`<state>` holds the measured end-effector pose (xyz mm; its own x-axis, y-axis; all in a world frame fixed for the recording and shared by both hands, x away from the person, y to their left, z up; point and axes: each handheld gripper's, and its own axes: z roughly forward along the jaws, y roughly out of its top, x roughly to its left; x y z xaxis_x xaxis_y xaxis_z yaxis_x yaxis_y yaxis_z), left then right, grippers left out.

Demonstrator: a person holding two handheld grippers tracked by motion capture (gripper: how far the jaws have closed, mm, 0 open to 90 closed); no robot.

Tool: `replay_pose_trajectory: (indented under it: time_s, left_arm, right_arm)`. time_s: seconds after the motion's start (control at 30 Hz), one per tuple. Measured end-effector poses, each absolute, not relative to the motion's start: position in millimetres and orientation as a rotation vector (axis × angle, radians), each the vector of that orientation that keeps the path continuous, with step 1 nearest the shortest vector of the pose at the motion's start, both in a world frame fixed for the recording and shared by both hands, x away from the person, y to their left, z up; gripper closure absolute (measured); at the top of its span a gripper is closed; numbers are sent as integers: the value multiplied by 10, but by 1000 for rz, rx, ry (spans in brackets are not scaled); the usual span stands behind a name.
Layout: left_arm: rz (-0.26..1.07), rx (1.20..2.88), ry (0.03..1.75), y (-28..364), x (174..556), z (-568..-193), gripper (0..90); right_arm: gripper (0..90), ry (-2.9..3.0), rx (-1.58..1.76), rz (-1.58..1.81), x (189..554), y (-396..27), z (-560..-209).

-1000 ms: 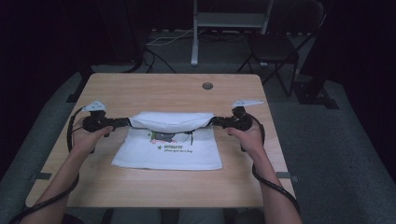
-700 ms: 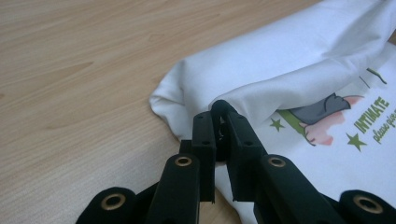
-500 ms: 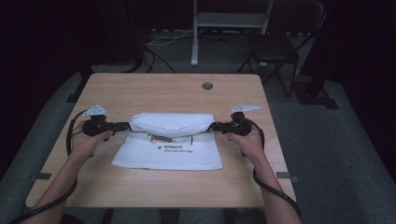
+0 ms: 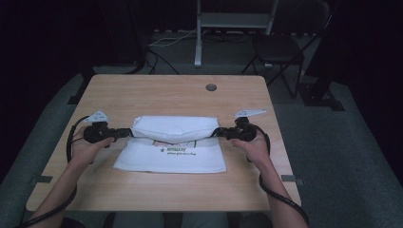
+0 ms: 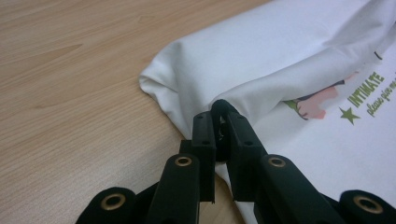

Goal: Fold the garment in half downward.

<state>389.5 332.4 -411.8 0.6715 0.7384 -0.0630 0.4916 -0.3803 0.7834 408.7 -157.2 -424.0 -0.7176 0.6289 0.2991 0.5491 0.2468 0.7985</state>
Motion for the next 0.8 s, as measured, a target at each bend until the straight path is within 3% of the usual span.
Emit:
replay_pose_trajectory:
  time_s: [0.8]
  left_arm:
    - [411,2104,884,3324,3715,-4065,828]
  right_arm:
    - [804,2463,1082,1469,3938,-1574,-4241]
